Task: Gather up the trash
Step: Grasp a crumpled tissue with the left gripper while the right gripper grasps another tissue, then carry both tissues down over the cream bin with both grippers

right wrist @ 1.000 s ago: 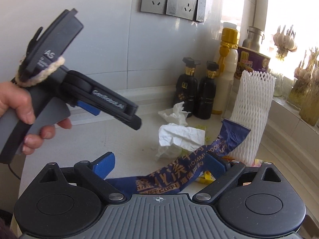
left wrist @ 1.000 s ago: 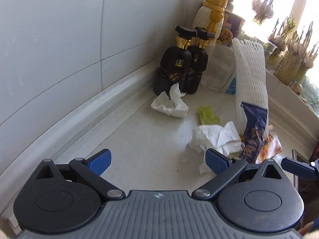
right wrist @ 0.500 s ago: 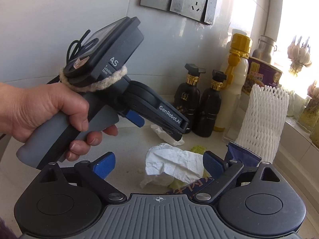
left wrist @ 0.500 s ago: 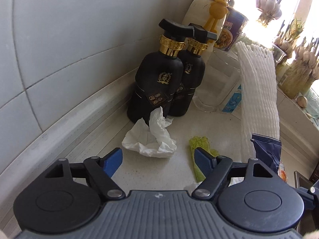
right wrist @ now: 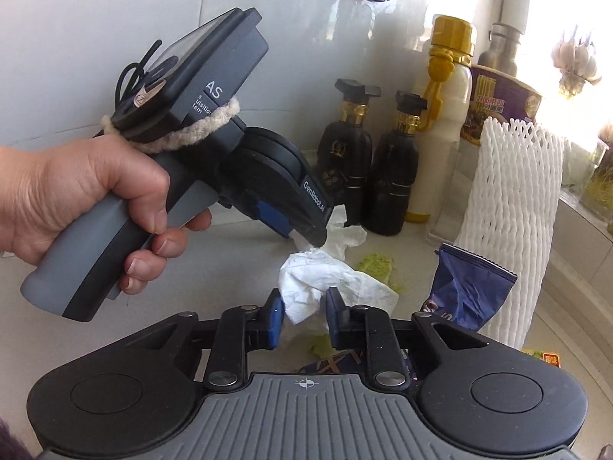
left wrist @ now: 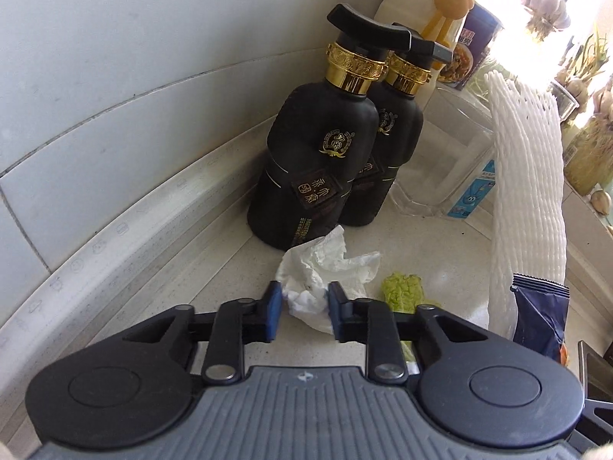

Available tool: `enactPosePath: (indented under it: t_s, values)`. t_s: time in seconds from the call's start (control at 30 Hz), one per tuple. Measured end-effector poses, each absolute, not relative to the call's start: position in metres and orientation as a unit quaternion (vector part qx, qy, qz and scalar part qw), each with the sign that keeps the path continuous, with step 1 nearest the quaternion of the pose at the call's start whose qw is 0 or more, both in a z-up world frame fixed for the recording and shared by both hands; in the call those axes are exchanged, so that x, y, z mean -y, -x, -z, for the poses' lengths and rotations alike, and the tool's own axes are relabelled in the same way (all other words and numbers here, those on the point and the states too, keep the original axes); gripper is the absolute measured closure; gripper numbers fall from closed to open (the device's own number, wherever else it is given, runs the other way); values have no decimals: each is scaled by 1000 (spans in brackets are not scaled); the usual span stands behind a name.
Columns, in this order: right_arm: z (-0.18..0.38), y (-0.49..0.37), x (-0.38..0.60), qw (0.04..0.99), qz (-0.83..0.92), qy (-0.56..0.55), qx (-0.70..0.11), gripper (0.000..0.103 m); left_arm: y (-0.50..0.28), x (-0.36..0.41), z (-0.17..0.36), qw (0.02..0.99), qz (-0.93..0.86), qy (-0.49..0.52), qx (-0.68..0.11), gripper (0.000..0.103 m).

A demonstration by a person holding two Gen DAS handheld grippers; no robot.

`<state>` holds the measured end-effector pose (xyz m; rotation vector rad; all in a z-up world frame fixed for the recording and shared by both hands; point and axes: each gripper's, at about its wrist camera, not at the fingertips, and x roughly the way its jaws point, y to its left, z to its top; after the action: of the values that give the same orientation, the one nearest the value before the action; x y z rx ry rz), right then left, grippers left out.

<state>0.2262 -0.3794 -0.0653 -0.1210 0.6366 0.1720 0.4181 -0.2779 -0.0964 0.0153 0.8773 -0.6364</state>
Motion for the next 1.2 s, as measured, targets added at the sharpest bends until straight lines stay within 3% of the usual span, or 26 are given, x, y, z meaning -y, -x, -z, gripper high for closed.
enactPosePath:
  t_s: [0.07, 0.23, 1.2]
  values:
    - [65, -226, 380, 946, -84, 51, -310, 94, -417, 278, 95, 858, 304, -10, -414, 91]
    - [60, -225, 383, 950, -82, 29, -301, 99, -410, 280, 89, 864, 303, -35, -400, 94]
    - [9, -156, 386, 953, -84, -57, -284, 100, -347, 200, 50, 880, 274, 1, -388, 95]
